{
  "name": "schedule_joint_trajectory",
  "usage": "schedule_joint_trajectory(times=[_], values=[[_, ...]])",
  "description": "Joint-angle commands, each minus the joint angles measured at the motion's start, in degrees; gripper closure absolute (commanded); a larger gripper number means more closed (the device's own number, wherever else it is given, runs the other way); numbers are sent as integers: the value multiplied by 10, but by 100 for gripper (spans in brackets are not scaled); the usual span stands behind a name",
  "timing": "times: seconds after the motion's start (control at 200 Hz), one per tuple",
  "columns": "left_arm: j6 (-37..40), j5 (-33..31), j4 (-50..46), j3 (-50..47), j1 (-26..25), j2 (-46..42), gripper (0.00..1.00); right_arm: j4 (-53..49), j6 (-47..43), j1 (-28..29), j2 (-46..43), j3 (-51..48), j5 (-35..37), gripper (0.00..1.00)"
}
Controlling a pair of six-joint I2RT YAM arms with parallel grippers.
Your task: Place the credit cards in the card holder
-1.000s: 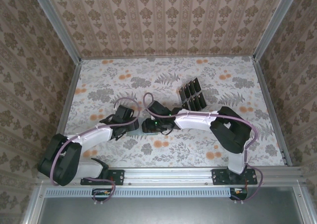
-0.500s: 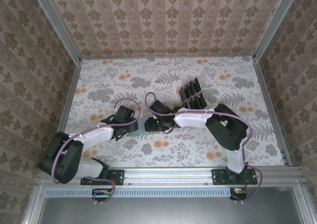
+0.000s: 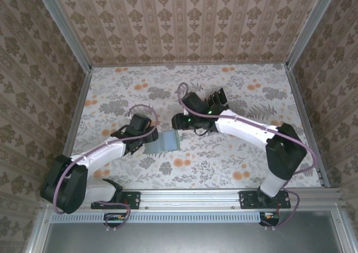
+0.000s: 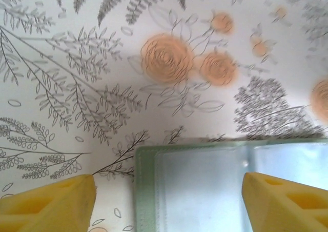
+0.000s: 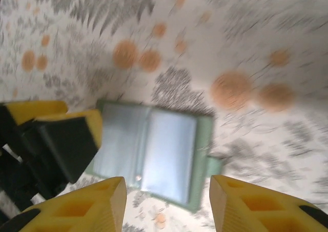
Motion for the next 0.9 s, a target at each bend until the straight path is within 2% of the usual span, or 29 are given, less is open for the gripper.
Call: schedule_joint_trajectory(times=[0.0,0.06,0.265,0.38,0.6,0.895], values=[[14,3,-30,22,-2,-18,12,-95,-60,-30,-7,10,57,51],[18,-3,-36,26,-2,-26,0,-109,-77,-40,-5,13,74,50],[28,-24,-56,34,0,-49,0,-164,-117,-56,26,44,170,50],[32,-31,-62,34,0,-60,0,-206,-131,-60,65,73,217,52],[27,-38,-66,26,0,-67,0,-222,-137,-70,116,83,248,54],[23,-41,-64,17,1,-69,0,-212,-130,-87,135,64,252,56]])
